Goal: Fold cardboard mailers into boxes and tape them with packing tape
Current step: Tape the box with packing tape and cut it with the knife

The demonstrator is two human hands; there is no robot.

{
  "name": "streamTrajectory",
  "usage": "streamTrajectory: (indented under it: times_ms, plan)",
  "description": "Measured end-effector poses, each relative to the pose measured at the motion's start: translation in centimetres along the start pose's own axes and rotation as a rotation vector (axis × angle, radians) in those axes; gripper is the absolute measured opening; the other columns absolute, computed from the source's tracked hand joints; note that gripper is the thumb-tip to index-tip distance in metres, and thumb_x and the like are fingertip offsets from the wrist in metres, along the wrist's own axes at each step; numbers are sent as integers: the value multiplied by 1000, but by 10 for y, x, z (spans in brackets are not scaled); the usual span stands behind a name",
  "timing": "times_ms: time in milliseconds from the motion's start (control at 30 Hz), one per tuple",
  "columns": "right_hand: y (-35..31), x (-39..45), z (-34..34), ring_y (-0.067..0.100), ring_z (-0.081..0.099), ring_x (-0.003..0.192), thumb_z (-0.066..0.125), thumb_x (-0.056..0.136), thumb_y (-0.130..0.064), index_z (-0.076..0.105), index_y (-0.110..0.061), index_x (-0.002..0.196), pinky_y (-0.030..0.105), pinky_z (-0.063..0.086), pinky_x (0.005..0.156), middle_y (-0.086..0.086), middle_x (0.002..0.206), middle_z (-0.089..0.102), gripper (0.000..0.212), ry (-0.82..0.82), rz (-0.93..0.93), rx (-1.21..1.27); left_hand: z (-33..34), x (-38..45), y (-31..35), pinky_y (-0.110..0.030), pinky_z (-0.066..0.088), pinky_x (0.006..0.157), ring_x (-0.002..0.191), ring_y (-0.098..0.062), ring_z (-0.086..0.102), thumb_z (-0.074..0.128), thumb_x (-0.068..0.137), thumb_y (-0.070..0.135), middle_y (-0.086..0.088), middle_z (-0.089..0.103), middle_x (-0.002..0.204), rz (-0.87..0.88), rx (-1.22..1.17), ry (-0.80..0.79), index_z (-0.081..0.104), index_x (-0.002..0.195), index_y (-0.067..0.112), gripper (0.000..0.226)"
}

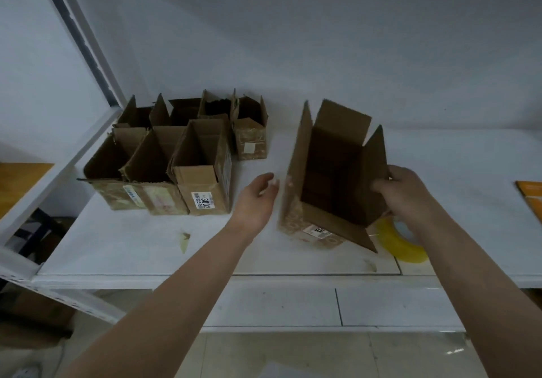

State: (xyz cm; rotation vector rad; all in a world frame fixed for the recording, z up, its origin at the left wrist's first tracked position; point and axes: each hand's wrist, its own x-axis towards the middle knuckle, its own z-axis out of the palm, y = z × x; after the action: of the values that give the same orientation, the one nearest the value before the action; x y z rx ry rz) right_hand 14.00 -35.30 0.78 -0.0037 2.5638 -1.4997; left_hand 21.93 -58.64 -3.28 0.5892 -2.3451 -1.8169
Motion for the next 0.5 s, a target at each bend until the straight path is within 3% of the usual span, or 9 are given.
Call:
streamTrajectory:
  times_ms: [133, 200, 267, 367, 433, 500]
  plan:
    - [-23, 18, 5, 18, 68, 58, 52, 85, -12, 65, -9, 88, 32, 59, 55, 7, 76, 69, 13, 0, -12, -219, -12, 2, 17, -27, 49, 81, 95, 2, 65, 36, 93, 62, 8, 66, 116, 144, -39, -88, 57, 112, 40, 36]
    - [-36, 28, 7, 18, 67, 61, 53, 89, -16, 64, -10, 94, 34, 60, 61, 7, 79, 68, 14, -29, -50, -292, -18, 5, 24, -29, 52, 83, 104, -5, 63, 40, 84, 70, 7, 62, 123, 224, 51, -143, 51, 129, 38, 56]
    - [-42, 34, 6, 18, 66, 67, 54, 95, -31, 60, -8, 118, 35, 59, 64, 5, 86, 66, 33, -53, -85, -322, -22, 9, 32, -32, 55, 86, 110, -7, 58, 49, 81, 68, 8, 53, 128, 299, 209, -164, 37, 143, 39, 70]
    - [-42, 29, -2, 13, 66, 71, 59, 89, -55, 45, -7, 138, 31, 56, 61, -1, 89, 60, 70, -134, -58, -370, -23, 16, 40, -25, 59, 66, 84, -3, 68, 63, 86, 52, 6, 63, 112, 289, 296, -108, 38, 144, 24, 69]
    - [-35, 22, -4, 15, 71, 68, 64, 86, -53, 57, -6, 121, 31, 57, 61, 0, 87, 66, 59, -268, -11, -481, -20, 20, 41, -22, 57, 56, 71, -4, 71, 66, 89, 39, 2, 71, 94, 193, 312, -90, 50, 131, 12, 52]
    - [-24, 16, -4, 16, 72, 60, 64, 90, -38, 63, -6, 97, 29, 56, 57, 3, 74, 72, 33, -376, 36, -498, -16, 22, 40, -25, 58, 57, 69, -8, 72, 65, 92, 29, -1, 72, 88, 99, 283, -155, 59, 115, 8, 32]
